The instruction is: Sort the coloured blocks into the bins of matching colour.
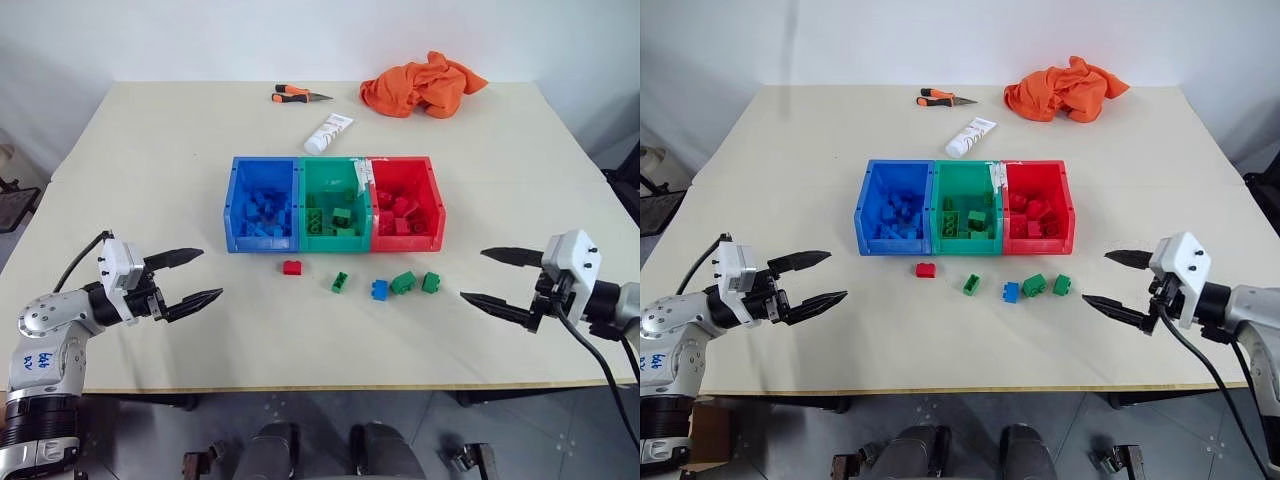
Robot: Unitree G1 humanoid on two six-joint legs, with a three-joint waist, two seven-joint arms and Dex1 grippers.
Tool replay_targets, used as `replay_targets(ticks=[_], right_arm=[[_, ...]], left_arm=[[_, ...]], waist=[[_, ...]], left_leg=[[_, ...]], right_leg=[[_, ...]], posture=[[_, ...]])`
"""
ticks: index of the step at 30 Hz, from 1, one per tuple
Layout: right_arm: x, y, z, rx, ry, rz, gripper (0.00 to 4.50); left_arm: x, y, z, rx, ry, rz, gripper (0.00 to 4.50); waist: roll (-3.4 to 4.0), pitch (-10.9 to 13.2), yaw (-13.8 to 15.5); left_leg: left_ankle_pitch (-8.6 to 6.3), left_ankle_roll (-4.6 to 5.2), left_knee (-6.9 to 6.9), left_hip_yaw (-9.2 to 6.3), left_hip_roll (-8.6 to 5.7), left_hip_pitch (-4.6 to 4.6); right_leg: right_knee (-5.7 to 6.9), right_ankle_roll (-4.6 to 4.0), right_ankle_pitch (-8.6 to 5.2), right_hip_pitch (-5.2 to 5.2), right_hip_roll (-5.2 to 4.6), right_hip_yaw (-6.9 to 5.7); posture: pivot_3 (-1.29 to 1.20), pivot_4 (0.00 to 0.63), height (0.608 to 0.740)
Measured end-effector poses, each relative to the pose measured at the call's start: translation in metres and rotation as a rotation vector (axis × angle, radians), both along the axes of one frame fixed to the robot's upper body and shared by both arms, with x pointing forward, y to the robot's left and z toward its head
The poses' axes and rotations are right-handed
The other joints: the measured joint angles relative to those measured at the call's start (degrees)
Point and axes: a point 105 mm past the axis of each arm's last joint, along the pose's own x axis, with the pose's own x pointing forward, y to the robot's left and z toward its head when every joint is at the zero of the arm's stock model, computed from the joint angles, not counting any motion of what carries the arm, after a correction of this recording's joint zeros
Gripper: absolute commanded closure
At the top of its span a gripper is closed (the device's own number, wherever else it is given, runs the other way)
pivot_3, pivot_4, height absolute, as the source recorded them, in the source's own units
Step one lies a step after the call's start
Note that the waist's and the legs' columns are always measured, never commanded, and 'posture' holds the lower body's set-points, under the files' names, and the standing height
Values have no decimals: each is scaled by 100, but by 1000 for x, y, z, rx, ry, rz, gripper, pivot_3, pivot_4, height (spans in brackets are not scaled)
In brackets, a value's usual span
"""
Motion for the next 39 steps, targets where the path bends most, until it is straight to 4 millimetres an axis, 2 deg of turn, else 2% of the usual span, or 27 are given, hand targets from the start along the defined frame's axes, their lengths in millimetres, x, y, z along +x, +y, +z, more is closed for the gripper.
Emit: replay_targets(ticks=[8, 12, 17, 21, 27, 31, 35, 39], right_arm=[[2, -1, 3, -4, -10, -7, 0], [1, -5, 2, -19, 2, -11, 0], [-11, -38, -1, -70, 57, -94, 0], [-26, -62, -3, -109, 100, -145, 0], [-31, -79, 3, -174, 125, -168, 0], [-24, -69, 4, -175, 120, -127, 0], [-4, -38, -2, -161, 102, -37, 0], [13, -17, -16, -133, 126, 17, 0]], left_arm=[[4, -3, 7, -43, 28, -5, 79], [5, -13, 12, -34, 27, -59, 79], [0, -27, 4, -6, 59, -161, 79], [-1, -30, 3, 2, 63, -207, 79], [-4, -31, 1, 21, 48, -250, 79], [-6, -28, 0, 20, 44, -240, 79], [-9, -23, -1, 12, 41, -195, 79], [-14, -20, 1, 6, 28, -163, 79]], waist=[[0, 0, -1], [0, 0, 11], [0, 0, 30], [0, 0, 24], [1, -1, -22], [1, 0, -21], [1, 0, -27], [4, 1, -6]], left_leg=[[0, 0, 0, 0, 0, 0], [0, 0, 1, 0, -2, 0], [0, 1, 0, 0, -1, -1], [0, 1, 1, 1, -1, 1], [0, 1, -1, 4, 5, 7], [-1, 1, 0, 5, 5, 7], [0, 1, 0, 4, 8, 8], [-1, 1, 4, 2, 3, 5]], right_leg=[[1, 0, 0, 0, 0, 0], [0, 0, 0, 2, -1, 1], [-2, 0, 0, 5, 0, -4], [-2, 0, 0, 10, 1, -5], [-1, 0, 0, 10, 6, -4], [-3, 0, 0, 12, 5, -2], [-3, 0, 0, 9, 5, -2], [-5, 0, 0, 9, 0, -1]], posture=[[0, 150, 740], [0, 150, 740], [0, 150, 740], [0, 150, 740], [0, 150, 740], [0, 150, 740], [0, 150, 740], [0, 150, 740]])
